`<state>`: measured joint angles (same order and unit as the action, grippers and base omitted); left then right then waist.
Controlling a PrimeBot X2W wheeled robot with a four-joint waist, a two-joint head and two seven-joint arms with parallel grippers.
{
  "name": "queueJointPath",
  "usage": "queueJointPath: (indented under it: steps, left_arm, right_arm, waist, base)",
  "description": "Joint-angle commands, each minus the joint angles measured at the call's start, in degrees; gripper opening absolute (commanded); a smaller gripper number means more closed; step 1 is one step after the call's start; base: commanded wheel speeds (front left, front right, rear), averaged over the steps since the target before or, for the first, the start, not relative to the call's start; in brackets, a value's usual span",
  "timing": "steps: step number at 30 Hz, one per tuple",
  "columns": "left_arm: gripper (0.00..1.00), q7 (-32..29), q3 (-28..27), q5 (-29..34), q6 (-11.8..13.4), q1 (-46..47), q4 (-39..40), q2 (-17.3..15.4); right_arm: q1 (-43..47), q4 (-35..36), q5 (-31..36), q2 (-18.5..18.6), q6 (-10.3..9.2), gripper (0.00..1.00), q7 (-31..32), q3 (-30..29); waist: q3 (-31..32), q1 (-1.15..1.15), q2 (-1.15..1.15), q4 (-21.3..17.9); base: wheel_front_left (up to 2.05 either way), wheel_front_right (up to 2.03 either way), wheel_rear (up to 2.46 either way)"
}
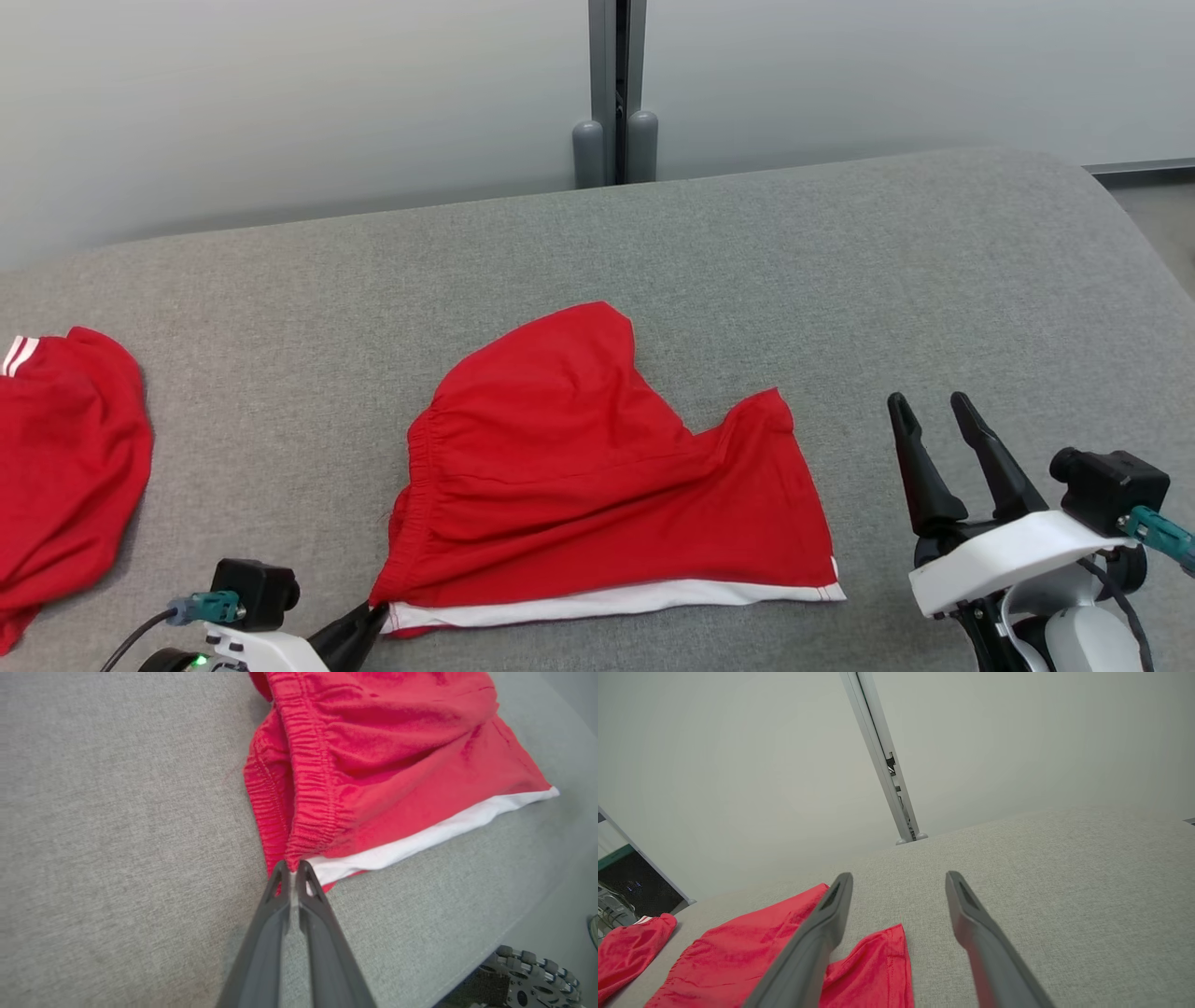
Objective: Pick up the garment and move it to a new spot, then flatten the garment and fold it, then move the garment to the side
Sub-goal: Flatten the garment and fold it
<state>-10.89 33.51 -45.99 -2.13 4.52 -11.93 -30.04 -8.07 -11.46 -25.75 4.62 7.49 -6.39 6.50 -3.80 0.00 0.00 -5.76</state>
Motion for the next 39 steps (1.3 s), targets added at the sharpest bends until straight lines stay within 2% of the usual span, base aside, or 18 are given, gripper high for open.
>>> queueJointPath:
  steps: [1,4,8,11,14,15,18,20,23,26,29,34,37,39]
  left_arm:
    - [1.0,0.57,-0.5,-0.3,0.22,-0.57,-0.04,-0.27]
    - [1.0,1.84,-1.25,-0.63,0.45,-1.2,0.59,-0.51]
    - [1.0,4.21,-3.3,-0.46,2.32,-2.51,3.36,-1.87]
    - [1.0,8.32,-6.12,1.86,6.22,-2.66,7.12,-2.78]
    - [1.0,13.99,-9.96,3.19,10.64,-3.17,9.28,-2.18]
    - [1.0,17.46,-12.27,3.4,13.22,-3.46,10.32,-1.17]
    - [1.0,21.97,-15.61,3.28,15.75,-4.28,11.56,0.08]
    - [1.0,23.57,-16.9,3.77,16.53,-4.56,12.21,0.55]
    - [1.0,24.89,-17.84,4.49,16.81,-5.39,12.66,1.42]
    - [1.0,25.75,-18.8,5.5,15.4,-5.87,11.77,2.62]
    - [1.0,26.08,-20.74,7.19,14.07,-6.73,11.34,5.25]
    - [1.0,26.11,-24.28,12.28,10.04,-8.74,9.63,10.1]
    - [1.0,26.13,-25.55,14.43,7.56,-9.3,7.82,12.1]
    - [1.0,26.13,-26.0,15.13,7.02,-9.44,7.3,12.57]
  right_arm:
    - [0.62,-0.08,-0.35,0.44,0.01,1.0,0.34,-0.03]
    - [0.67,-0.22,-0.46,0.48,0.01,1.0,0.46,0.01]
    - [1.45,-0.35,-0.96,0.82,0.01,1.0,0.62,0.14]
    - [1.34,0.15,-0.85,1.05,0.01,1.0,0.17,0.49]
    - [1.02,0.85,-0.94,1.08,0.01,1.0,-0.81,1.11]
    - [0.85,1.29,-0.98,1.3,0.01,1.0,-1.57,1.89]
    - [1.16,2.04,-0.39,1.76,0.01,1.0,-3.28,1.96]
    - [1.43,2.5,0.19,1.58,0.01,1.0,-4.7,1.12]
    - [2.03,3.08,1.2,1.29,0.01,1.0,-6.44,0.29]
    - [2.84,3.15,2.58,0.82,0.01,1.0,-7.43,-0.49]
    - [4.51,3.35,3.46,0.17,0.01,1.0,-8.03,-2.44]
    - [6.73,2.3,6.48,-0.5,0.01,1.0,-8.51,-3.56]
    - [6.45,1.94,7.77,-0.77,0.01,1.0,-8.55,-3.52]
    - [6.13,1.83,7.95,-0.81,0.01,1.0,-8.61,-3.51]
  waist:
    - [0.09,0.0,0.0,0.13]
    - [0.45,0.0,0.0,0.38]
    - [1.23,0.0,0.0,0.85]
    - [1.54,0.0,0.0,1.26]
    - [2.04,0.0,0.0,1.61]
    - [2.51,0.0,0.0,1.78]
    - [3.16,0.0,0.0,2.09]
    - [3.41,0.0,0.0,2.2]
    - [3.62,0.0,0.0,2.32]
    - [3.87,0.0,0.0,2.56]
    - [4.3,0.0,0.0,3.12]
    - [4.48,0.0,0.0,3.49]
    - [4.64,0.0,0.0,3.33]
    - [4.7,0.0,0.0,3.26]
  base:
    - [0.0,0.0,0.0]
    - [0.0,0.0,0.0]
    - [0.0,0.0,0.0]
    - [0.0,0.0,0.0]
    - [0.0,0.0,0.0]
    - [0.0,0.0,0.0]
    - [0.0,0.0,0.0]
    - [0.0,0.0,0.0]
    - [0.0,0.0,0.0]
    - [0.0,0.0,0.0]
    - [0.0,0.0,0.0]
    - [0.0,0.0,0.0]
    - [0.0,0.0,0.0]
    - [0.0,0.0,0.0]
